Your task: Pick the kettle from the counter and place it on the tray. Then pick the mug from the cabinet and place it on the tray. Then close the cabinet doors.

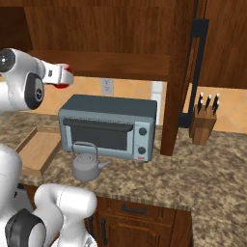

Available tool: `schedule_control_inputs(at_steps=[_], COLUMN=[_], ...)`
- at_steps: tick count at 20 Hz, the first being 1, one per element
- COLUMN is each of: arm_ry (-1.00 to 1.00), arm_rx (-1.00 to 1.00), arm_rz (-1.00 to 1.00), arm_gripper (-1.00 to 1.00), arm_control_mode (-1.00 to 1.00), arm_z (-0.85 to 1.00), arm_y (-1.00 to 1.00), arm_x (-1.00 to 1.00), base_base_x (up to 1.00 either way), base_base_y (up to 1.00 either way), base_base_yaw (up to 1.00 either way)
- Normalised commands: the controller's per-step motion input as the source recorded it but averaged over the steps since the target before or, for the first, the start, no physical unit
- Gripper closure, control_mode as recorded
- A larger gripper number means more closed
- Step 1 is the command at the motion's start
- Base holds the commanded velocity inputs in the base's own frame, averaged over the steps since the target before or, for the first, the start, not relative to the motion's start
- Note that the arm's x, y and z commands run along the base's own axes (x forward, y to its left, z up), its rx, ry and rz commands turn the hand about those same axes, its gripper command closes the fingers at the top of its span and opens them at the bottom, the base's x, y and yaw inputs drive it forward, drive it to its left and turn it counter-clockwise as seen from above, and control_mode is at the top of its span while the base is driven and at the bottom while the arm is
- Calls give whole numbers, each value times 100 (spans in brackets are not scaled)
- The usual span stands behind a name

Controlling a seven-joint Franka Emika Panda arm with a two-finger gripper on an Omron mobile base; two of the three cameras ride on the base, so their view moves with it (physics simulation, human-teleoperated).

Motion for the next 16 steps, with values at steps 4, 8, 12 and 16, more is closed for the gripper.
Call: schedule_control_inputs(at_steps=[4, 8, 12, 16], arm_ry=[0, 0, 0, 3], arm_rx=[0, 0, 0, 0], arm_rz=[-6, -6, -7, -2], arm_gripper=[100, 100, 100, 100], arm_control_mode=[-100, -100, -100, -100], arm_z=[-18, -25, -34, -44], arm_y=[87, 82, 78, 75], arm_x=[-75, -68, -32, -1], base_base_x=[0, 0, 0, 0], base_base_y=[0, 0, 0, 0], base_base_yaw=[0, 0, 0, 0])
